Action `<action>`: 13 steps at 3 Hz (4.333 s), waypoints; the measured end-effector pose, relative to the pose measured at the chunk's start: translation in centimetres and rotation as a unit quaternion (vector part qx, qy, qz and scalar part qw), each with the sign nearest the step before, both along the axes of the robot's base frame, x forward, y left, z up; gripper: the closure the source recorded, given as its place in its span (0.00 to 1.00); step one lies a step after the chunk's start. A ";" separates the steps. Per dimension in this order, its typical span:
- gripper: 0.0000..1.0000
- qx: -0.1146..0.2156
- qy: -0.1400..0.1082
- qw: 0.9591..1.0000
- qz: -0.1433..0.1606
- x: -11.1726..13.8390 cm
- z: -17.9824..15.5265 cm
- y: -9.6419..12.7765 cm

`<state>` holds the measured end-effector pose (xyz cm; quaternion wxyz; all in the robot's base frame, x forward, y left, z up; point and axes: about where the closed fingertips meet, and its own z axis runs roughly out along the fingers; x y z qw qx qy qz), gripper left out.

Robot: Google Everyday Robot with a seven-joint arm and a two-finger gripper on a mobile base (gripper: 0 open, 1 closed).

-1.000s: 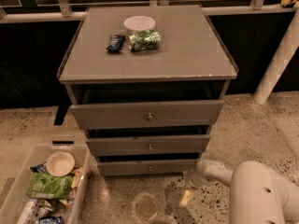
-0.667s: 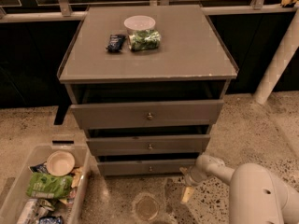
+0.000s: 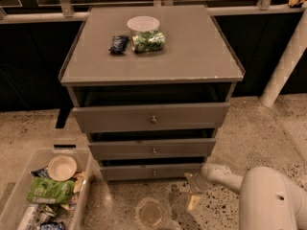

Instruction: Open bottom drawer

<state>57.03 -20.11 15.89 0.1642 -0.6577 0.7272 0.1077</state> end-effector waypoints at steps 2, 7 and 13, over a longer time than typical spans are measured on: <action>0.00 -0.073 -0.078 0.994 -0.006 -2.6 0.1 -3.3; 0.00 0.121 -0.202 0.949 -0.211 4.2 4.7 -8.6; 0.00 0.128 -0.239 0.962 -0.040 3.9 4.0 1.0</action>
Offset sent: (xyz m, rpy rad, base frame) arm 0.0249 -0.0167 0.0302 -0.1232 -0.5732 -0.2794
